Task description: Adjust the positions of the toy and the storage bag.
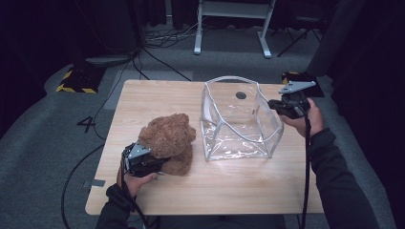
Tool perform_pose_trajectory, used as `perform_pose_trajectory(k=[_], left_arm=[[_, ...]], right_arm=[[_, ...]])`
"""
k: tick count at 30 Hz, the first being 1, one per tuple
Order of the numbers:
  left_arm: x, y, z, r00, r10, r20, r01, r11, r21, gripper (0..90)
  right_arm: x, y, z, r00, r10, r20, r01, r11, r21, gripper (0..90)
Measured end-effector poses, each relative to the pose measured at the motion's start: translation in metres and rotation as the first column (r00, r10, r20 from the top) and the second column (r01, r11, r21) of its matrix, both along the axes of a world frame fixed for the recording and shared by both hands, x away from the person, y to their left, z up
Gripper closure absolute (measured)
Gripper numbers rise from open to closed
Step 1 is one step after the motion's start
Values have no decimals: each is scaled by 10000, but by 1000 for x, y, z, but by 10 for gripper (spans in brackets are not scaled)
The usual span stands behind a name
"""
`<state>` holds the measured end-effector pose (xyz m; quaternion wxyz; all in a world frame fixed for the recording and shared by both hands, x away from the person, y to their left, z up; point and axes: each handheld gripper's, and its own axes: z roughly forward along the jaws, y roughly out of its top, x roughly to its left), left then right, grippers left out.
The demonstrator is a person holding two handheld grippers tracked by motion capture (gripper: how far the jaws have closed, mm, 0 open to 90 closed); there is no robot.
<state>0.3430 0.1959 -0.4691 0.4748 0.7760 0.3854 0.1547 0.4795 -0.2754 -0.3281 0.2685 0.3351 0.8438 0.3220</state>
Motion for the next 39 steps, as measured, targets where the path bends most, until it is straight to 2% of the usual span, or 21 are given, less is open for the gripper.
perform_pose_trajectory(k=[1,3,6,7,14,15,17,21,23,24,27,28,29,30,34,36,39], left_arm=[[0,0,0,10000,0,0,0,10000,0,491],[0,0,0,10000,4,8,-4,10000,-5,491],[0,-1,0,10000,5,19,-5,10000,13,490],[0,-1,0,10000,10,14,-10,10000,6,491],[0,-2,0,10000,50,28,-50,10000,48,490],[0,-2,0,10000,50,28,-50,10000,48,490],[-1,-2,0,10000,60,28,-60,10000,4,490],[0,-2,0,10000,57,16,-57,10000,14,487],[0,-2,1,10000,46,25,-46,9999,106,487],[0,-3,1,10000,50,37,-51,9999,140,485],[-1,-5,1,9999,110,47,-111,9999,99,478],[0,-5,1,10000,70,41,-70,9998,167,473],[0,-5,1,10000,75,41,-76,9998,177,473],[0,-5,2,10000,78,46,-80,9997,244,470],[0,-6,1,10000,80,52,-81,9996,254,466],[0,-6,1,9999,103,49,-104,9997,205,466],[1,-7,1,9999,111,69,-113,9996,246,466]], right_arm=[[0,0,0,10000,0,0,0,10000,0,851],[5,-14,-2,9989,-422,-208,431,9980,469,857],[5,-21,-4,9978,-595,-280,613,9960,654,862],[4,-26,-5,9971,-681,-330,708,9936,875,864],[-11,-37,-7,9940,-992,-458,1047,9846,1401,869],[-11,-37,-7,9940,-992,-458,1047,9846,1401,869],[-21,-43,-5,9945,-795,-688,903,9811,1711,867],[-30,-43,-1,9965,-642,-540,724,9835,1659,843],[-37,-45,3,9979,-606,-230,638,9808,1842,787],[-40,-47,5,9983,-572,-68,575,9792,1946,724],[-47,-56,11,9958,-764,503,633,9725,2241,626],[-51,-65,13,9912,-1120,699,933,9689,2291,543],[-51,-65,13,9912,-1120,699,933,9689,2291,543],[-57,-78,13,9891,-1165,904,905,9637,2512,490],[-70,-103,8,9864,-1265,1047,910,9519,2927,393],[-72,-108,4,9873,-1223,1016,885,9535,2882,360],[-74,-115,-19,9889,-1253,797,1038,9671,2324,320]])
